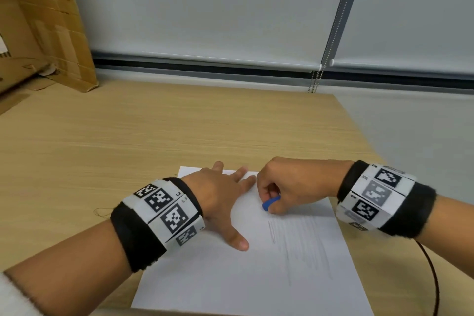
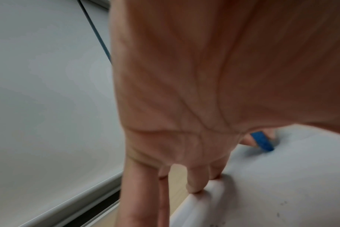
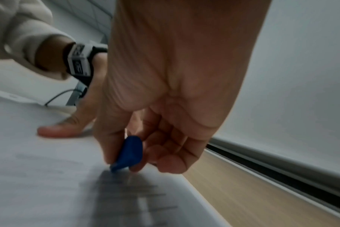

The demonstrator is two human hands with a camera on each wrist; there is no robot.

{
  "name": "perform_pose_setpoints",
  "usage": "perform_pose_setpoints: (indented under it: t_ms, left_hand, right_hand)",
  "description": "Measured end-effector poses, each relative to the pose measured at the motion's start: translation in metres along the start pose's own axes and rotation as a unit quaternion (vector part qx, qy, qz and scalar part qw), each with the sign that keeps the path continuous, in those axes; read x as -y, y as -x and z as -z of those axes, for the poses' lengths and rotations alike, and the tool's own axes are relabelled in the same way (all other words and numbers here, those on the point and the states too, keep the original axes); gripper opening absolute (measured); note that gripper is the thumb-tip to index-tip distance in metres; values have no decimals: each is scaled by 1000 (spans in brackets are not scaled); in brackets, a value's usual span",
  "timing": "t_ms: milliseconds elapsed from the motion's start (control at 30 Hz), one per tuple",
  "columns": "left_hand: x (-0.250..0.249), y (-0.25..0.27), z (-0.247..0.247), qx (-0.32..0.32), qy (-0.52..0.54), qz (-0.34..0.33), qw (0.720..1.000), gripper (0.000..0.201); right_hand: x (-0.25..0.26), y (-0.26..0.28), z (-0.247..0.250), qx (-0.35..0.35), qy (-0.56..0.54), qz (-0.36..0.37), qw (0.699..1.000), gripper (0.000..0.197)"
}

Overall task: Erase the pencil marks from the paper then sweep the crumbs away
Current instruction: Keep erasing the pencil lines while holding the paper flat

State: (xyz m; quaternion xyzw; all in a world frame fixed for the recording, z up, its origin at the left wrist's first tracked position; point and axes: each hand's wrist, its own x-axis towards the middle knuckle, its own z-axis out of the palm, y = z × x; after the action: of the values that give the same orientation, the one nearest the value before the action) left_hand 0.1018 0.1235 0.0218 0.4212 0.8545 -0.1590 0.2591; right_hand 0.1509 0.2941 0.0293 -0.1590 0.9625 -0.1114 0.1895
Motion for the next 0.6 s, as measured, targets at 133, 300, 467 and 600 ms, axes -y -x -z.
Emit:
perform_pose_setpoints:
  t_ms: [133, 300, 467, 600]
  left_hand:
    - [1, -1, -1, -5, 3, -2, 1000, 127]
    - [-1, 0, 0, 0, -1, 2, 1000, 127]
    - [-3, 3, 1, -2, -2, 4, 1000, 124]
    - [-5, 1, 1, 5, -4, 8, 1000, 122]
  right_hand:
    - [-5, -10, 8, -44, -9, -21, 999, 9]
    - [1, -4, 4, 25, -27, -5, 999, 5]
    - [-4, -13, 8, -53, -32, -7, 998, 7]
    - [7, -5, -2, 7, -53, 18, 998, 5]
